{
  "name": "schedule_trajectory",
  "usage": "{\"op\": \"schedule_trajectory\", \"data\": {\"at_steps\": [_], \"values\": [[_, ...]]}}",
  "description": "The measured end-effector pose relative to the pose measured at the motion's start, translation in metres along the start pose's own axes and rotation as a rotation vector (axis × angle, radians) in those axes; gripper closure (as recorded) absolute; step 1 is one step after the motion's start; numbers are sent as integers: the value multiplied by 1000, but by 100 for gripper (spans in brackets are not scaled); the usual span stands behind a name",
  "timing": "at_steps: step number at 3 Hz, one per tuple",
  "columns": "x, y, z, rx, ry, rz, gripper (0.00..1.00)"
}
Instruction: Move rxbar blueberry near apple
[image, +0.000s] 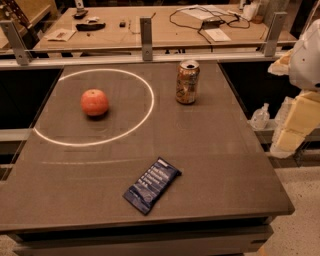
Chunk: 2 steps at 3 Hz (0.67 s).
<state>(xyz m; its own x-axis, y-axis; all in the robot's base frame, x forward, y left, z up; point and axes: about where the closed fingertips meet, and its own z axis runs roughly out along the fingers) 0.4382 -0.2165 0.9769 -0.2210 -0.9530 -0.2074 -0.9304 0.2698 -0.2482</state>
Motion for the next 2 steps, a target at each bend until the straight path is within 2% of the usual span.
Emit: {"op": "schedule_trajectory", "data": {"at_steps": [1,2], "values": [[-1,0,-1,2,-3,-2,0],[-3,4,-3,-6,-47,-34,0]]}}
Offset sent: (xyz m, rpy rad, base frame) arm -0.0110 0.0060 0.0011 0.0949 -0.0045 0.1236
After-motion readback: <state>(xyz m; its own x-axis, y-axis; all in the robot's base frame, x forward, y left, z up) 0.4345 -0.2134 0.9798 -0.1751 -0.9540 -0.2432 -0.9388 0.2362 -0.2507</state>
